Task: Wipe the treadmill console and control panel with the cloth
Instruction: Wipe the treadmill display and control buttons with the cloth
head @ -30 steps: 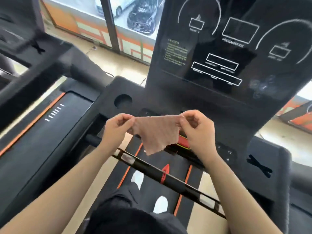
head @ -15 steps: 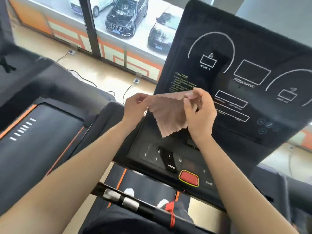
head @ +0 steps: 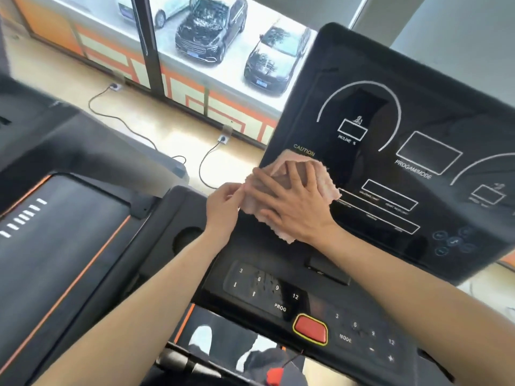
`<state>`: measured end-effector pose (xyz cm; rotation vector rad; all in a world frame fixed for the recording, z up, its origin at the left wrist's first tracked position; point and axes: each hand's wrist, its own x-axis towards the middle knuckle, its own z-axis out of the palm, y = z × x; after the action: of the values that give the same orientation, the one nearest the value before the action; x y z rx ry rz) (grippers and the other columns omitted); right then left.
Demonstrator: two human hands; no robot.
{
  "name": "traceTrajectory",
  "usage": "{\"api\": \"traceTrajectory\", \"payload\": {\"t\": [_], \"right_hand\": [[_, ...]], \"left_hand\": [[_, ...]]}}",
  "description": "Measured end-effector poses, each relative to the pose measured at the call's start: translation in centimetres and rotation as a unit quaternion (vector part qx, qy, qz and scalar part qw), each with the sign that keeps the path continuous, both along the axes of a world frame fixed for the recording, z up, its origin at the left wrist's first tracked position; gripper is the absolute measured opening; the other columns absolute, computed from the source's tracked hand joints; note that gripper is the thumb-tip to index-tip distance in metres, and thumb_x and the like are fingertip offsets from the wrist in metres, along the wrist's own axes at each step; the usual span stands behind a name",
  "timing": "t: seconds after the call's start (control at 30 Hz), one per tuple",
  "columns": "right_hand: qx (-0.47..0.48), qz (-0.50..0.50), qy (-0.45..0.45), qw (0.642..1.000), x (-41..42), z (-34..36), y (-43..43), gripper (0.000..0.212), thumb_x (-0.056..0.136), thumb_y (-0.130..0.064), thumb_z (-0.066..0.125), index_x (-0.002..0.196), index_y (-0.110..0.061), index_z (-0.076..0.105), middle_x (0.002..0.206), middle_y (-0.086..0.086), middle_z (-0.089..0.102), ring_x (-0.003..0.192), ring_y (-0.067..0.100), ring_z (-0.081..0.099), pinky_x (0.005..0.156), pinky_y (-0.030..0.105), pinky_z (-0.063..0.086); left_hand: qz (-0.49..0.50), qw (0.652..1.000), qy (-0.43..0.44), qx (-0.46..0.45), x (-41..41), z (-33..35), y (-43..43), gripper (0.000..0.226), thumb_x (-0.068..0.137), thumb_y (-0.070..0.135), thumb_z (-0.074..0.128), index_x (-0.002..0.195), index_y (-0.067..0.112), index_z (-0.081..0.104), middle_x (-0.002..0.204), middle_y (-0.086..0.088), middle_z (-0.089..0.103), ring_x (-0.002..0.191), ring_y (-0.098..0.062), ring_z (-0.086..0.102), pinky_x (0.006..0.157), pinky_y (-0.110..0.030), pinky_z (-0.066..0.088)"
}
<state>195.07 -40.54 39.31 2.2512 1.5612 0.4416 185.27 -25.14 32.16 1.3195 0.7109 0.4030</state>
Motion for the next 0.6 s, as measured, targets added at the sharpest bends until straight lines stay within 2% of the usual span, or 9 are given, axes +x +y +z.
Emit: {"api": "traceTrajectory", "payload": {"t": [0.1, 0.17, 0.23, 0.37, 0.47, 0.6], "right_hand": [[-0.014, 0.042, -0.019, 0.999, 1.4, 0.4, -0.3, 0.062, 0.105, -0.062, 0.023, 0.161, -0.041, 0.009, 0.172, -0.009, 0.004, 0.153, 0.041, -0.005, 0.119, 0.060, -0.019], [-0.014, 0.046, -0.021, 0.999, 1.9, 0.9, -0.3, 0.064, 0.104, -0.065, 0.023, 0.161, -0.043, 0.006, 0.172, -0.010, 0.002, 0.155, 0.039, -0.006, 0.121, 0.059, -0.018], [-0.002, 0.032, -0.016, 0.999, 2.2, 1.5, -0.2, 0.066, 0.102, -0.068, 0.024, 0.161, -0.044, 0.007, 0.172, -0.010, 0.003, 0.157, 0.039, -0.003, 0.122, 0.060, -0.013], [0.059, -0.018, -0.032, 0.998, 3.8, 5.3, 0.2, 0.068, 0.100, -0.072, 0.023, 0.161, -0.044, 0.010, 0.172, -0.007, 0.008, 0.156, 0.040, -0.001, 0.122, 0.060, -0.012], [0.108, -0.048, -0.072, 0.990, 5.3, 8.8, 0.3, 0.068, 0.099, -0.074, 0.023, 0.160, -0.045, 0.014, 0.171, -0.006, 0.013, 0.155, 0.045, 0.007, 0.121, 0.061, -0.015], [0.171, -0.096, -0.102, 0.975, 6.8, 12.4, -0.1, 0.069, 0.097, -0.077, 0.023, 0.159, -0.047, 0.017, 0.171, -0.006, 0.015, 0.154, 0.047, 0.013, 0.120, 0.065, -0.007]], "left_hand": [[0.026, 0.999, -0.021, -0.008, -0.6, 0.0, -1.3, 0.014, 0.101, 0.025, 0.061, 0.100, 0.024, 0.076, 0.095, 0.002, 0.076, 0.090, -0.013, 0.067, 0.088, -0.037, 0.055], [0.036, 0.999, -0.037, -0.017, -1.2, 0.3, -2.2, 0.016, 0.102, 0.023, 0.059, 0.108, 0.023, 0.074, 0.103, 0.005, 0.076, 0.098, -0.010, 0.067, 0.095, -0.033, 0.053], [0.029, 0.998, -0.049, -0.009, -1.8, 0.5, -3.2, 0.018, 0.102, 0.021, 0.060, 0.116, 0.024, 0.071, 0.113, 0.008, 0.074, 0.109, -0.007, 0.066, 0.101, -0.028, 0.050], [0.005, 0.999, -0.044, 0.009, -2.4, 0.2, -4.2, 0.038, 0.100, 0.008, 0.062, 0.135, 0.022, 0.063, 0.132, 0.008, 0.067, 0.126, -0.007, 0.061, 0.114, -0.035, 0.046], [-0.012, 0.999, -0.034, 0.030, -2.6, 0.2, -4.1, 0.044, 0.098, 0.008, 0.064, 0.139, 0.025, 0.061, 0.136, 0.008, 0.065, 0.130, -0.010, 0.059, 0.118, -0.041, 0.044], [-0.037, 0.996, -0.010, 0.077, -3.0, 0.4, -4.3, 0.051, 0.097, 0.012, 0.067, 0.144, 0.031, 0.057, 0.143, 0.011, 0.060, 0.135, -0.010, 0.054, 0.119, -0.036, 0.040]]}}
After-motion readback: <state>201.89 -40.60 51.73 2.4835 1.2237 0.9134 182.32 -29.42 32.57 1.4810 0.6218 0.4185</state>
